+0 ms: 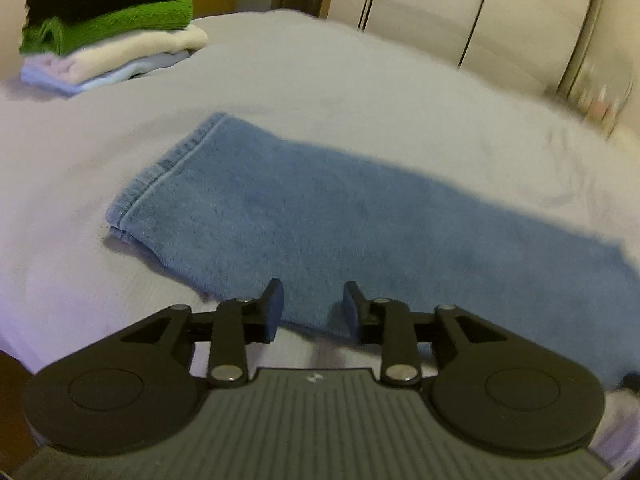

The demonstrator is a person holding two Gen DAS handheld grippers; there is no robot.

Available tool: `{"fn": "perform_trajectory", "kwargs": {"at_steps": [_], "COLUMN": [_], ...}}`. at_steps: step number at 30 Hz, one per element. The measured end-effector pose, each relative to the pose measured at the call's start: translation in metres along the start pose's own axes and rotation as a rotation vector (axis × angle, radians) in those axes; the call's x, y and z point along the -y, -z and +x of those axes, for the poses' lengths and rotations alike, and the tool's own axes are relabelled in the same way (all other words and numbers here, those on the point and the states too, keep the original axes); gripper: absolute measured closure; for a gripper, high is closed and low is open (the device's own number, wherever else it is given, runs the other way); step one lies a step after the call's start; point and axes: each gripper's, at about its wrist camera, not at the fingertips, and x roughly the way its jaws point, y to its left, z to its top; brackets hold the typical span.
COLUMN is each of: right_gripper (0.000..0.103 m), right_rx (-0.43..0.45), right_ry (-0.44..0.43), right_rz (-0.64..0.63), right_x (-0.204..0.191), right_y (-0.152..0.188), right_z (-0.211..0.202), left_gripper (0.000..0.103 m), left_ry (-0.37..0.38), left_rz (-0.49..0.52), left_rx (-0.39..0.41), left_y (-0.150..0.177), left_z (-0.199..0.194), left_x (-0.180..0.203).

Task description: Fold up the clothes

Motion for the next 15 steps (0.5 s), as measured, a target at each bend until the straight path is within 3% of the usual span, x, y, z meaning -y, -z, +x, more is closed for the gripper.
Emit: {"fn": "perform_trajectory", "kwargs": {"at_steps": [3, 5, 7, 15], "right_gripper": [0.077, 0.065, 0.053, 0.033], "right_rx": [-0.077, -0.071, -0.069, -0.042], "right_ry": [-0.046, -0.051, -0.034, -0.011], "right_rz": [0.166, 0.209, 0.233, 0.255], "right_x": [0.018, 0.018, 0.016, 0.012], "right_y": [-0.004, -0.007, -0.010, -0.019], "right_z": [0.011, 0.002, -0.008, -0.045], "left_gripper": [0.073, 0.065, 0.064, 0.056], "left_ry": [-0.084, -0.078, -0.077, -0.044], "left_rz": [0.064, 0.066, 0.076, 0.183], "left_rx": [-0.027, -0.036, -0.046, -0.037], "left_y": [0.001, -0.003, -0.003, 0.013], "left_z": [-0.002, -0.010, -0.021, -0.071], "left_x": [0.019, 0.025, 0.034, 0.080]}}
